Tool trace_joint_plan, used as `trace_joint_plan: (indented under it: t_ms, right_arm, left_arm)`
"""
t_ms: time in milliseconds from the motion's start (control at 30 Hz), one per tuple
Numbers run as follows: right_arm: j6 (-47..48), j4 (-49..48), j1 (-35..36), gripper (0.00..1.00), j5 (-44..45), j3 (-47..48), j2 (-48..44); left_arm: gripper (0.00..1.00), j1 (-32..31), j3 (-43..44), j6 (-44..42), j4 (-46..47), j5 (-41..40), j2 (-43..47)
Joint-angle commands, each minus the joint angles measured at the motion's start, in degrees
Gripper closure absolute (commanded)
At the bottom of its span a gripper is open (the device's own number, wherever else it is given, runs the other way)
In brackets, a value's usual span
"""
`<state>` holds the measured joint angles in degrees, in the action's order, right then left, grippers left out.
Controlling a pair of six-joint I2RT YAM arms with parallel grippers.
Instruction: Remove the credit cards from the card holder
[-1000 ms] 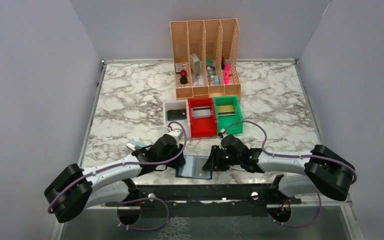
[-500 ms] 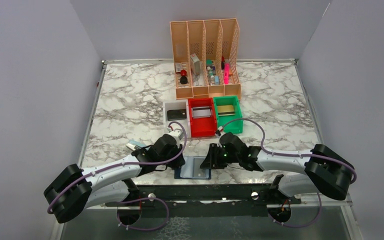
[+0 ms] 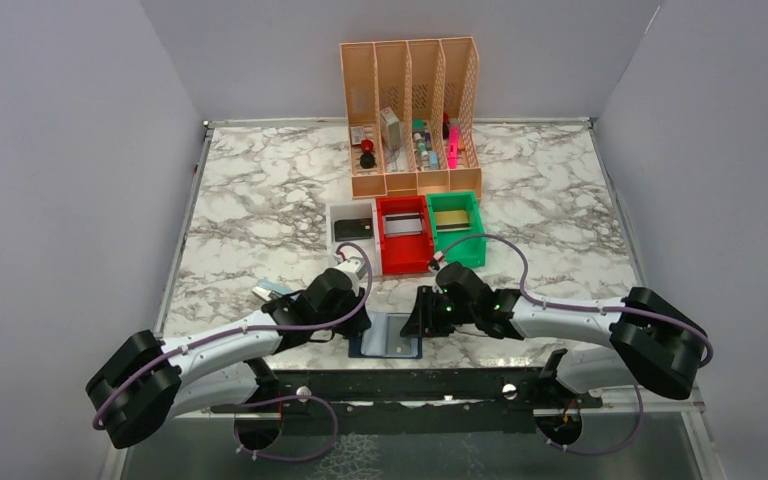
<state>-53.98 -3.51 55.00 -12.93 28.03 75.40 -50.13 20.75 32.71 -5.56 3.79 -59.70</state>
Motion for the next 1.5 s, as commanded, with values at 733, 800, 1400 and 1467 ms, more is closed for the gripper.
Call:
trace_joint_plan:
  t_ms: [733,800,1400,1467]
  right_arm:
    - [0.24,-4.56,-0.01,0.61,-2.70,1.57,1.95]
    - [0.38,-5.17,-0.03,0.61,-3.37,1.95,1.94]
    - [1.30,-6.99,0.28,0.61,-6.41,4.66,3.28]
    - [1.50,-8.32,0.48,0.61,-7.74,4.89,3.85]
  left_arm:
    - [0.86,-0.33,-1.59,0.96,1.46,1.23,0.83]
    - [0.86,-0.34,-1.58,1.04,1.47,1.13,0.90]
    - [0.86,-0.35,-1.65,1.11,1.67,0.87,1.31]
    - [0.86,-0.35,-1.68,1.28,1.65,0.73,1.62]
